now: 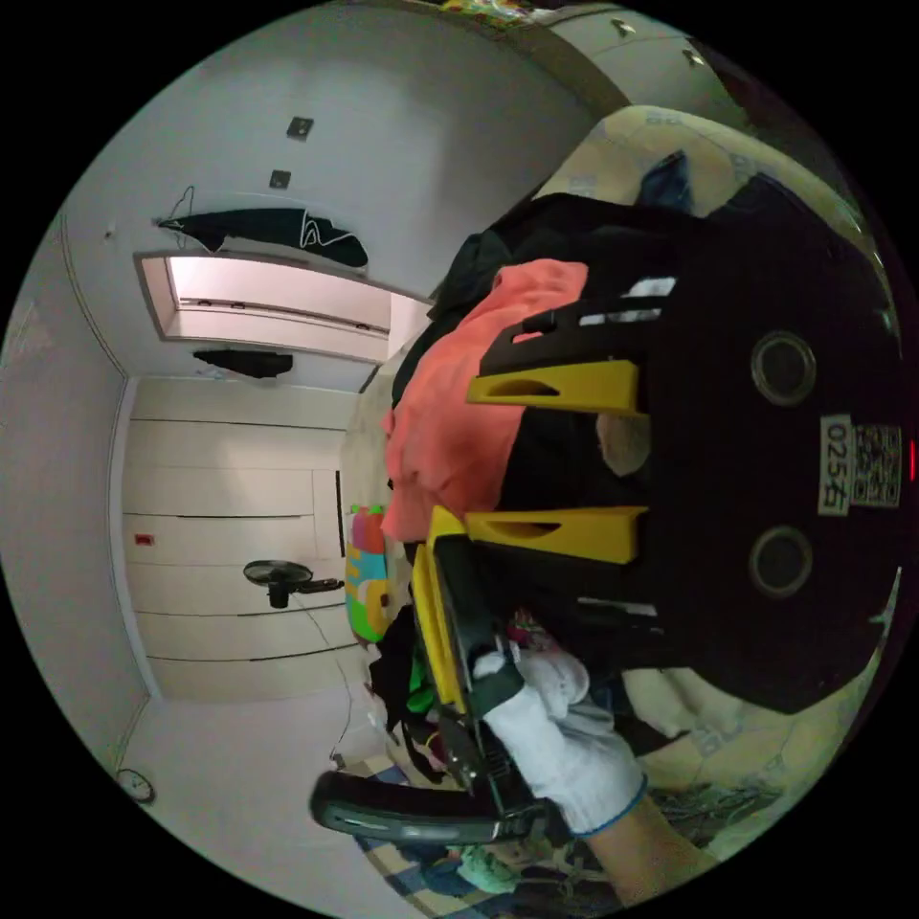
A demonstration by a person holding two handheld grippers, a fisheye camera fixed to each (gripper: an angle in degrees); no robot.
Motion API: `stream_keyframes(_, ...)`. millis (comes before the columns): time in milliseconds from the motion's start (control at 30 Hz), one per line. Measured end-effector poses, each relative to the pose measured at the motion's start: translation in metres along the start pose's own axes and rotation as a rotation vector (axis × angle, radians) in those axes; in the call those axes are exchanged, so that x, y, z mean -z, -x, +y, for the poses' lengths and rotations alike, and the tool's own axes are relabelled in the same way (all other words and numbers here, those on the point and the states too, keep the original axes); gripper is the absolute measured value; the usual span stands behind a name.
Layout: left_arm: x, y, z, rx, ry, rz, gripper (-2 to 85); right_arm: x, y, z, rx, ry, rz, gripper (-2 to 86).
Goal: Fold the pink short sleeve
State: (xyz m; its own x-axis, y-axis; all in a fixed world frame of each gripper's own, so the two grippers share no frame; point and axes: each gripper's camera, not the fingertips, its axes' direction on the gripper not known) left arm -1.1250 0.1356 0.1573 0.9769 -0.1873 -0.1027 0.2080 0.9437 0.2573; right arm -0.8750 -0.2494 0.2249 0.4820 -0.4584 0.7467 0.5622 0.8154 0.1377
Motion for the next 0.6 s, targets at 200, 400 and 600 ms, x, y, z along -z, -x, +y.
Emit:
stream_keyframes(200,-0.044,0.027,-0.047,-0.012,0.146,-0.031,0.5,-0.073,0.004,-0.027,0.105,0.173,0.038,9.8)
stream_keyframes(400,-0.038,0.055,-0.079,0.093,0.306,0.122,-1.3,-0.079,0.013,-0.026,0.016,0.331,0.11,1.8)
stream_keyframes(600,0.013,0.064,-0.039,0.063,0.293,0.076,-0.9,-0.047,0.006,0.016,-0.204,0.421,-0.108,-0.8)
